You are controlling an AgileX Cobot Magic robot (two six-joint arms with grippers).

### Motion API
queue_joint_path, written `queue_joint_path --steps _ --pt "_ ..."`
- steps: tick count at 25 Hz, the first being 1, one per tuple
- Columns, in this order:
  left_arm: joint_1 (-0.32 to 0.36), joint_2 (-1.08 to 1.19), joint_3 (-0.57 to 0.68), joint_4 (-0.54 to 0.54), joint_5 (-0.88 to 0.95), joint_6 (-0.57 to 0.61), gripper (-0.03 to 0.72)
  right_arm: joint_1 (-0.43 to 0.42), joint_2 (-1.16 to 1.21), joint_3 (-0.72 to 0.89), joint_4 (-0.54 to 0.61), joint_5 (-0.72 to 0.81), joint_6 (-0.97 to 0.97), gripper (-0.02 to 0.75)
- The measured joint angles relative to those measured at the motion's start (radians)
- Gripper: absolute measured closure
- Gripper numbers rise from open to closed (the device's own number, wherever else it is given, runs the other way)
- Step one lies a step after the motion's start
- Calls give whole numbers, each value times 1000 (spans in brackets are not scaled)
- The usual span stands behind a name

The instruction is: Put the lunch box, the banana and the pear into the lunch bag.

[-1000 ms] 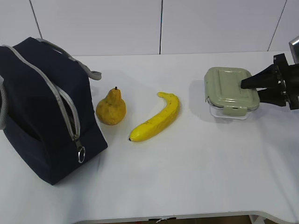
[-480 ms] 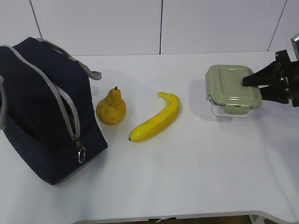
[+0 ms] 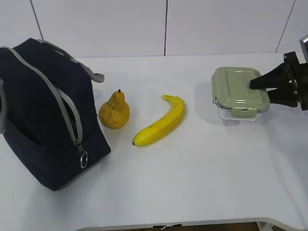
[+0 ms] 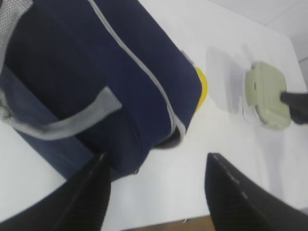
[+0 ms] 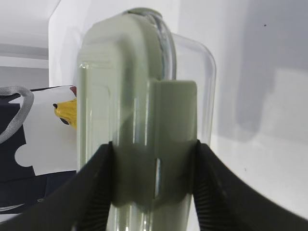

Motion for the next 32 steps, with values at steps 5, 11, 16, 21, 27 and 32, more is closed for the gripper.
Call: queue_joint_path --steps 5,11,16,21,27,32 --pt "0 103 0 -62 -91 -23 235 0 0 0 0 2 0 372" --pt "0 219 0 -76 -156 -23 235 0 0 0 0 3 0 372" --pt "0 272 0 -80 -206 -24 235 0 0 0 0 3 0 372" --pt "0 313 0 -80 -249 -24 235 0 0 0 0 3 0 372" --pt "0 335 0 -83 -253 -24 235 0 0 0 0 3 0 372" --pt "0 353 0 -83 -258 -24 235 1 0 0 0 5 1 372"
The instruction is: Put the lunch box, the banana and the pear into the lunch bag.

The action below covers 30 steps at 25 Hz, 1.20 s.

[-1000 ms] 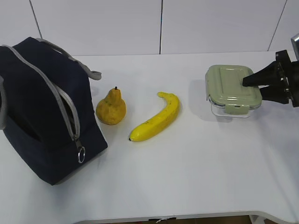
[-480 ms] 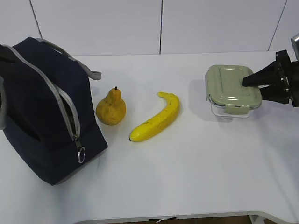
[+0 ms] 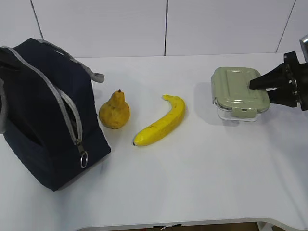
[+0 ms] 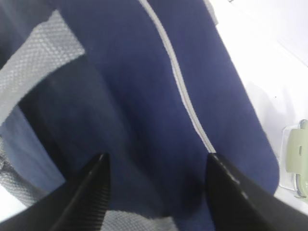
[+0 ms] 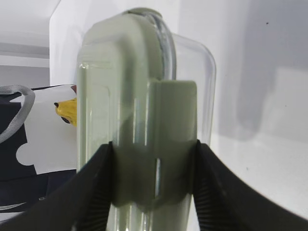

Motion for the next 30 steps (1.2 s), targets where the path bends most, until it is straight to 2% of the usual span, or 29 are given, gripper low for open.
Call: queue_joint_path --steps 7,9,15,23,30 --pt "0 17 0 0 -2 0 253 0 0 0 0 0 9 372" --pt "0 19 0 0 -2 0 295 0 0 0 0 0 13 372" --pt "0 19 0 22 2 0 505 0 -26 0 0 0 17 372" --pt "0 19 0 35 33 18 683 0 -54 0 -1 2 29 372" --pt "0 13 0 35 69 47 696 2 -88 0 -3 2 60 372"
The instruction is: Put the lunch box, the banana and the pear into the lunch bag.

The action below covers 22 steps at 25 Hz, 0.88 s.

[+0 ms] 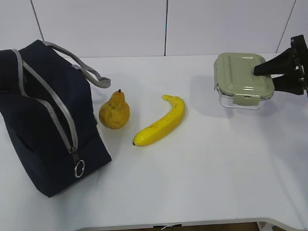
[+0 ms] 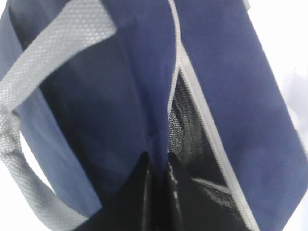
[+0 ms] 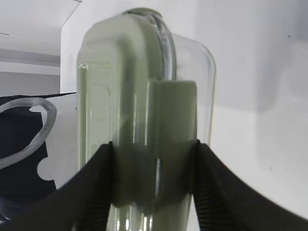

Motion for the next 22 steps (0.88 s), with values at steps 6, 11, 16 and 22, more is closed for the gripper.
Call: queue_joint_path --steps 6,11,16,22 --pt "0 -51 0 1 15 0 697 64 -9 -67 -81 9 77 372" --pt "0 -76 0 2 23 1 697 140 -9 -167 -148 27 167 372" --pt "0 -78 0 2 36 3 697 182 -13 -284 -212 39 293 372" --pt "0 -78 0 -1 40 3 697 246 -30 -400 -287 63 429 372"
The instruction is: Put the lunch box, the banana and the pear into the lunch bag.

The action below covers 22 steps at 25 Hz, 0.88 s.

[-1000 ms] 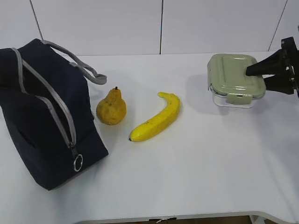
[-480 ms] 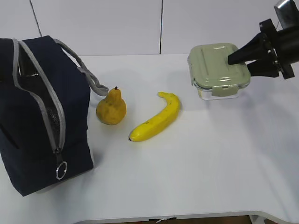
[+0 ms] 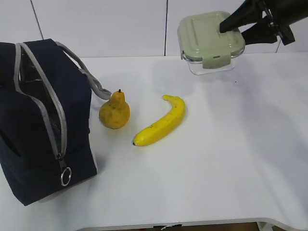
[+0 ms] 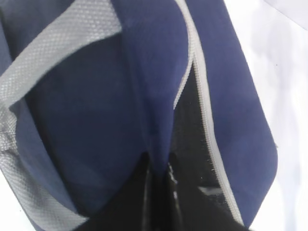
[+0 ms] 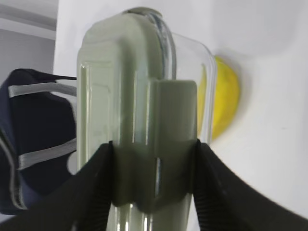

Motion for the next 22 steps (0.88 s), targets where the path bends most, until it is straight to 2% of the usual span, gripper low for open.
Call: queue_joint_path --steps 10,15,22 --pt "0 0 0 -40 -6 2 697 147 -3 -101 -61 14 118 372" --pt "0 0 0 -42 -6 2 697 220 -3 -103 -67 26 161 372" --pt "0 0 0 -49 -11 2 697 319 -3 -103 -68 -29 187 372"
